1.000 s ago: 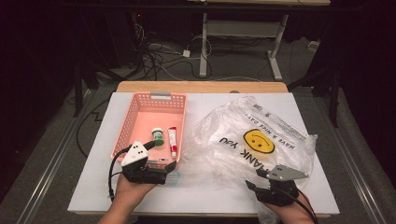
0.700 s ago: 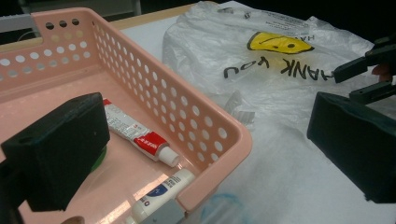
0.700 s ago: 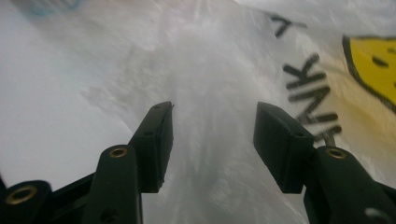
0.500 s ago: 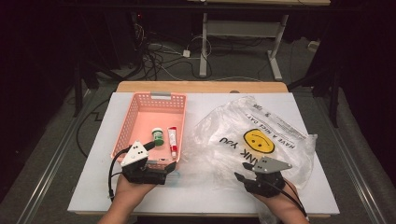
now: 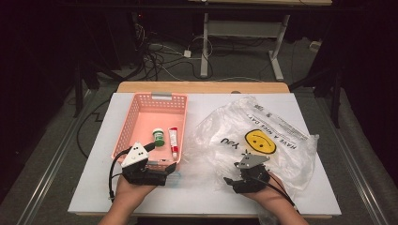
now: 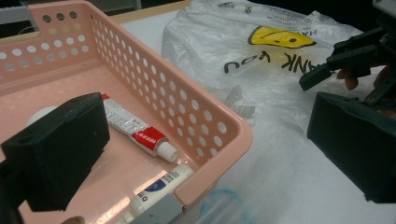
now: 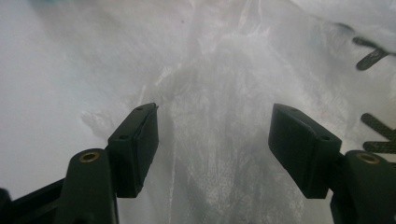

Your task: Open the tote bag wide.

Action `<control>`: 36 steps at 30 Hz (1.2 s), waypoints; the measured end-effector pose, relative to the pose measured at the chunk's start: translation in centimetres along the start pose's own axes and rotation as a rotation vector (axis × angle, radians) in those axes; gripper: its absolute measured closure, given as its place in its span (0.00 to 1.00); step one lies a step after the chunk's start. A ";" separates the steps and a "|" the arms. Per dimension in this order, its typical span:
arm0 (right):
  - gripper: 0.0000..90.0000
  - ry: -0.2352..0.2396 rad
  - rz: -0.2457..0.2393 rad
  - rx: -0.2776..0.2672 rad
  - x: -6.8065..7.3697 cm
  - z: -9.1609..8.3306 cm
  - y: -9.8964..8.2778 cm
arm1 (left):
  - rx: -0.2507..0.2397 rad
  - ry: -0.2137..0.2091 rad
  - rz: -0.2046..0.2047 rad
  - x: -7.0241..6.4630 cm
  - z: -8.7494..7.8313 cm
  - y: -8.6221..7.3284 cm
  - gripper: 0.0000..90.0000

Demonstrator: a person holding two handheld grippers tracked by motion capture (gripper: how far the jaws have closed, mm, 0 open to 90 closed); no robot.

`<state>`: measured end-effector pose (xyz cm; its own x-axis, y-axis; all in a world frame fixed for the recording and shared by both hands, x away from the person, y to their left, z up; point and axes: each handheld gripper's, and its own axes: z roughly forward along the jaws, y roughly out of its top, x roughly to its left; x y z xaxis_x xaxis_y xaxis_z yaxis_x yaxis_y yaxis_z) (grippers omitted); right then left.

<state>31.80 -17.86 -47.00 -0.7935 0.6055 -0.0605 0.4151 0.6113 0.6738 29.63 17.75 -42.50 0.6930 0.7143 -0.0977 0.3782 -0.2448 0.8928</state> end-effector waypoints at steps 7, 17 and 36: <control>0.66 -0.008 0.039 -0.027 -0.9 0.2 -0.7 | 0.003 -0.003 0.007 -0.4 0.1 0.0 0.00; 0.82 -0.013 0.062 -0.082 -1.3 -0.7 -0.9 | 0.004 -0.004 0.011 -0.5 -0.1 -0.1 0.00; 1.00 -0.067 0.136 -0.257 -3.3 -4.0 -1.2 | 0.010 -0.020 0.009 -1.1 -0.7 -0.6 0.00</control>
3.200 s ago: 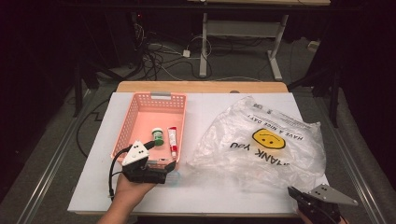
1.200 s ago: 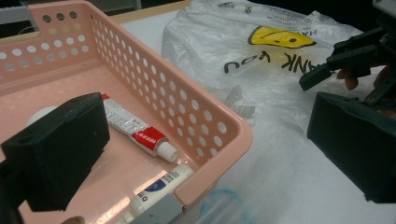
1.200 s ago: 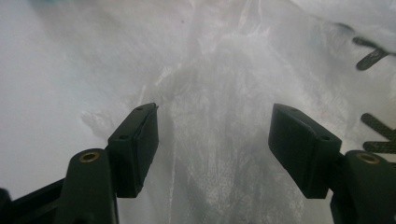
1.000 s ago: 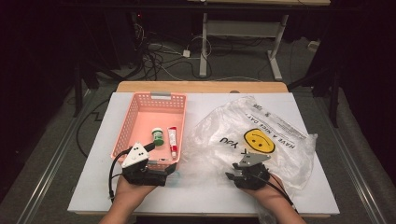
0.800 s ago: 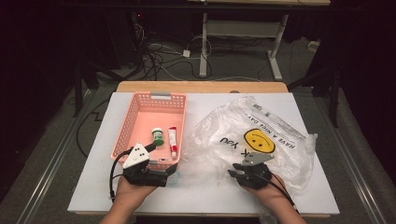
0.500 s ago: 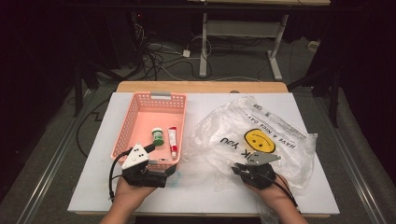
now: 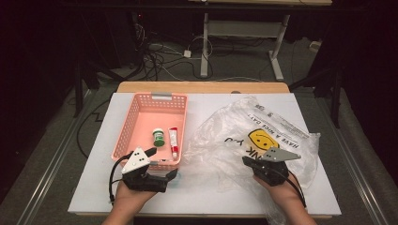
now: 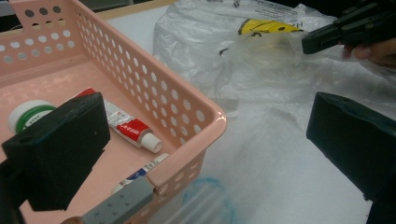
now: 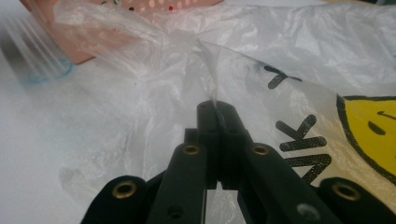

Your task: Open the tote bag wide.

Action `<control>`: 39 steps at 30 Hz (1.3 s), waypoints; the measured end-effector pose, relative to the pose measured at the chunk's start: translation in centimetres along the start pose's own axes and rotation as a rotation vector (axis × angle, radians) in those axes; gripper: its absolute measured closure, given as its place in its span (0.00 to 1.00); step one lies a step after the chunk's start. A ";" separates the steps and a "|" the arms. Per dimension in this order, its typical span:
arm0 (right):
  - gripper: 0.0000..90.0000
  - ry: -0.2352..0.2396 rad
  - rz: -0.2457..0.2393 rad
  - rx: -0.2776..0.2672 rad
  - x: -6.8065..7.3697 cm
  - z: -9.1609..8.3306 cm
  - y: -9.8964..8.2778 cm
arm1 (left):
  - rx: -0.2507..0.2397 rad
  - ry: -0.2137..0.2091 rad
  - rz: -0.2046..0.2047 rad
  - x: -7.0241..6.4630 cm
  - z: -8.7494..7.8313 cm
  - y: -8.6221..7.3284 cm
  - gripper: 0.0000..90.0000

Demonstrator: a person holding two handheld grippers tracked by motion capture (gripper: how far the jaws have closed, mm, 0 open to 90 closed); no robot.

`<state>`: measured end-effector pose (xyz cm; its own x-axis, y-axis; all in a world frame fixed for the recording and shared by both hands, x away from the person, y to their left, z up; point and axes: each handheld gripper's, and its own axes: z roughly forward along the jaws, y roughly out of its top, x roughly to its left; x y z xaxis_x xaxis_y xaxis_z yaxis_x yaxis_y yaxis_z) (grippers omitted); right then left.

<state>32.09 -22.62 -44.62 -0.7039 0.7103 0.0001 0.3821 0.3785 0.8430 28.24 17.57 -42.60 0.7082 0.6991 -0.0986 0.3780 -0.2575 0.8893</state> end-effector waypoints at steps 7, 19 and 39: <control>1.00 -0.036 0.001 -0.082 -0.5 -1.4 1.5 | 0.001 0.013 -0.014 0.2 -0.5 -0.3 0.00; 1.00 -0.115 -0.025 -0.201 -1.7 -3.5 4.6 | 0.002 0.025 -0.029 0.5 -0.6 -0.6 0.00; 1.00 -0.264 -0.006 -0.393 -3.9 -6.3 9.7 | -0.004 0.030 -0.019 0.7 -0.6 -0.3 0.00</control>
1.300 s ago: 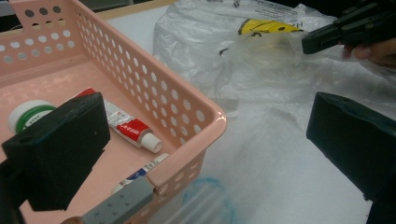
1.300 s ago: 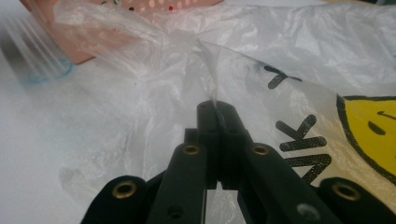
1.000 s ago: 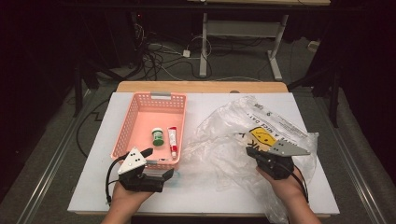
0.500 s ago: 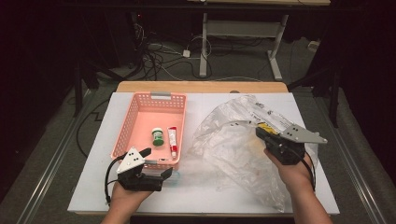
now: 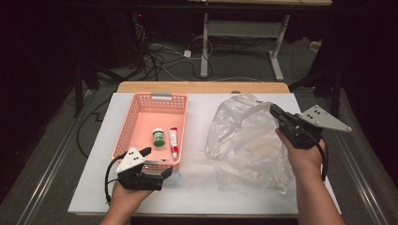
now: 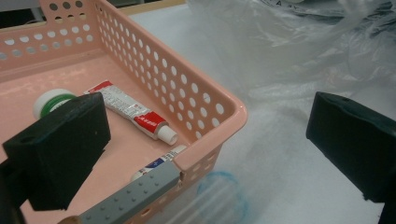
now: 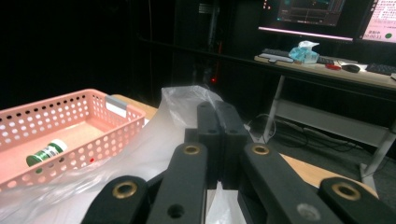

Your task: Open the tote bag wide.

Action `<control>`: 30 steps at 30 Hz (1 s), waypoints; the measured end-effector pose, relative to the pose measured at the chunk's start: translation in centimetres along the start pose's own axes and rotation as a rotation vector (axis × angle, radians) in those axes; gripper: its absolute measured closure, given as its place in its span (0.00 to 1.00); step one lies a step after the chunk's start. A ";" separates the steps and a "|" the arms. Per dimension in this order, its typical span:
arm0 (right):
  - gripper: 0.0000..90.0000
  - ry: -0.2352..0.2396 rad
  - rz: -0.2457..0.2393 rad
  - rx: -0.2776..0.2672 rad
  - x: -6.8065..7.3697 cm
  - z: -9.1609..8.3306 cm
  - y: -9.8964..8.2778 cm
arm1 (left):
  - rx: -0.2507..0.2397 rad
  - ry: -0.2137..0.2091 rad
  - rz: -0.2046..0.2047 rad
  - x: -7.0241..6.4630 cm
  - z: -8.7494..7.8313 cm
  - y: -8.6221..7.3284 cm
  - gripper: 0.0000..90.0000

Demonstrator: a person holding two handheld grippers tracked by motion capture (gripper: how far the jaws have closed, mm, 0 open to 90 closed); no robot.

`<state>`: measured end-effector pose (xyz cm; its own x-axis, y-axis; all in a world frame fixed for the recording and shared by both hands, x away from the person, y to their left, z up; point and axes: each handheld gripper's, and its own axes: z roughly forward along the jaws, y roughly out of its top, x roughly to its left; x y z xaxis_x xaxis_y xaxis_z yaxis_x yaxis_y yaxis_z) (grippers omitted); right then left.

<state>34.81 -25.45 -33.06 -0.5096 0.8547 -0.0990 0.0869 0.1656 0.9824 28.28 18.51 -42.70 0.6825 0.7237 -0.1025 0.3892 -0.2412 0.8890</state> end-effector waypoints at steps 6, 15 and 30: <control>1.00 0.022 0.015 0.039 0.9 0.8 -2.2 | -0.009 -0.022 0.054 -1.5 0.0 0.4 0.05; 1.00 0.088 0.027 0.055 2.2 1.2 -3.5 | -0.013 -0.019 0.017 -0.8 0.1 0.1 0.05; 1.00 0.166 0.035 0.077 3.9 1.7 -4.2 | -0.050 0.122 -0.049 3.2 -2.7 -0.1 0.05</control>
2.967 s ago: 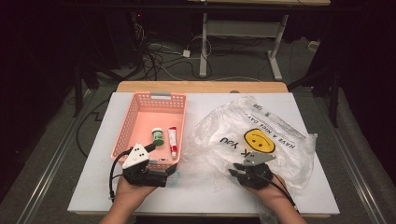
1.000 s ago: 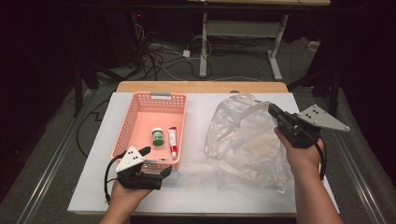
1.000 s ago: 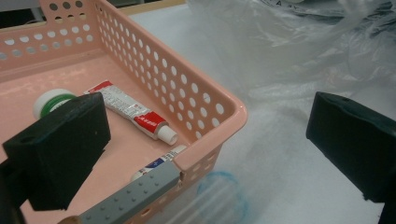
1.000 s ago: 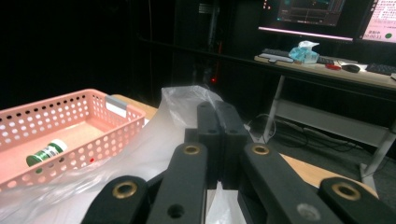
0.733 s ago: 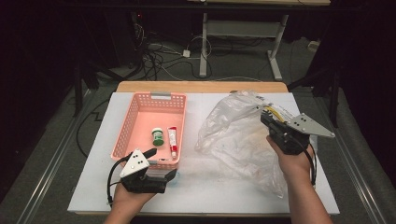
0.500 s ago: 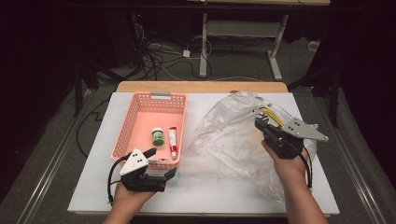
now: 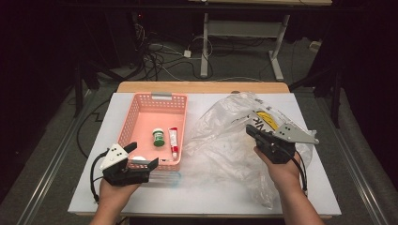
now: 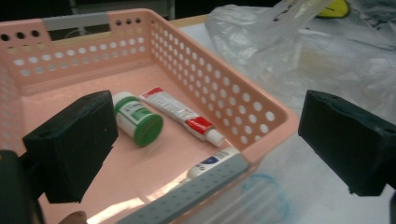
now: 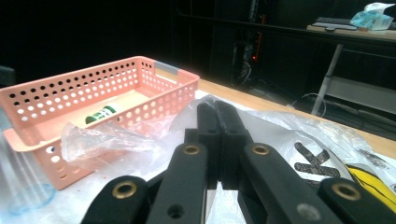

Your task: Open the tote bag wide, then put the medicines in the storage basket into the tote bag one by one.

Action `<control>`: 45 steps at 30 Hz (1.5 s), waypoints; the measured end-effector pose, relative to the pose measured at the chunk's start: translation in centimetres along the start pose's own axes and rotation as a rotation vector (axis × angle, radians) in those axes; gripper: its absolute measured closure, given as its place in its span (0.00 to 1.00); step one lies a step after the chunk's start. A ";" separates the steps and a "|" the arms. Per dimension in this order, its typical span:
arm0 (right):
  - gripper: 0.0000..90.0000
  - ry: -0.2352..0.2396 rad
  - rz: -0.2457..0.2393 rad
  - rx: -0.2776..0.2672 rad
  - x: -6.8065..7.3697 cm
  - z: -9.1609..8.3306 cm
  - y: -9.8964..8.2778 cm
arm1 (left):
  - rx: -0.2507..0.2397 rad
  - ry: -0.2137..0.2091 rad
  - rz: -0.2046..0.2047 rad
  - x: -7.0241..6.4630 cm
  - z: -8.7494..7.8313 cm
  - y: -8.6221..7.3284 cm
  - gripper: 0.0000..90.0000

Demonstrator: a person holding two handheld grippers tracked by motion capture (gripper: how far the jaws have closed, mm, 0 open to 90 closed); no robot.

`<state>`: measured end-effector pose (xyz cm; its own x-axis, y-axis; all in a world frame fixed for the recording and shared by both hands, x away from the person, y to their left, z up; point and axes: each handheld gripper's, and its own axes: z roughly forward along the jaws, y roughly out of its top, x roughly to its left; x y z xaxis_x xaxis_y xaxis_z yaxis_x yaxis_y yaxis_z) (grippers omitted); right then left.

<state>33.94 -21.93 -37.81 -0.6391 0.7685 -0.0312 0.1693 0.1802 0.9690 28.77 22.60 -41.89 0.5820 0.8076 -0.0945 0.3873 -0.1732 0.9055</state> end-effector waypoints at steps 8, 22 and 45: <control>1.00 0.001 -0.010 -0.006 0.5 -0.9 0.3 | 0.024 0.062 -0.034 1.8 -0.3 0.1 0.05; 1.00 0.034 -0.034 0.012 1.3 -1.8 -0.5 | 0.087 0.057 -0.078 2.9 1.8 2.6 0.05; 1.00 0.026 -0.022 0.012 0.8 -1.9 -0.9 | 0.289 0.037 -0.080 3.5 6.2 5.7 0.06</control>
<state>31.83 -22.68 -38.19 -0.6620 0.7481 -0.0459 0.1636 0.2041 0.9652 37.43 20.97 -39.61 0.5174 0.8441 -0.1407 0.6211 -0.2573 0.7403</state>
